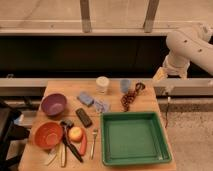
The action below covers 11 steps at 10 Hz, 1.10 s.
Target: Place sponge in metal cup
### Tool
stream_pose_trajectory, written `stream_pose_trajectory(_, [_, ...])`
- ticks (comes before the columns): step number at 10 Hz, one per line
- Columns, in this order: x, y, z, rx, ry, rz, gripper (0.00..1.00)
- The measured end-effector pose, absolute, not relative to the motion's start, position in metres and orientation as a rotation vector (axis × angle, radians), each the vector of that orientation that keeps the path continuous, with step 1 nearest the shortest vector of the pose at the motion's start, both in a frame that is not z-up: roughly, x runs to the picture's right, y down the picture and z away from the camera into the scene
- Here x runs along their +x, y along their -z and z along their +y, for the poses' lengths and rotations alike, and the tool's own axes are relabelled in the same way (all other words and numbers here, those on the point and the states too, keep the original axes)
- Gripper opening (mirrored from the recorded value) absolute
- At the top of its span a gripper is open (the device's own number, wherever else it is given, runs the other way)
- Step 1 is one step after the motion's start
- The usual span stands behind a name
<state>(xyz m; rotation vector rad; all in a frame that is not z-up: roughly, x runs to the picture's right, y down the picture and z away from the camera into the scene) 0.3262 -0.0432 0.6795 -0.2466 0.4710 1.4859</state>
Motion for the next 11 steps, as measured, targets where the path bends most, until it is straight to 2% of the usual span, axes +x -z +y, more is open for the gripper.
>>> stream_pose_trajectory(8, [0.322,-0.682,-0.043,-0.242,-1.468,0.462,0.80])
stream_pose_trajectory(11, [0.279,-0.690,-0.039,-0.247,-1.342,0.396,0.80])
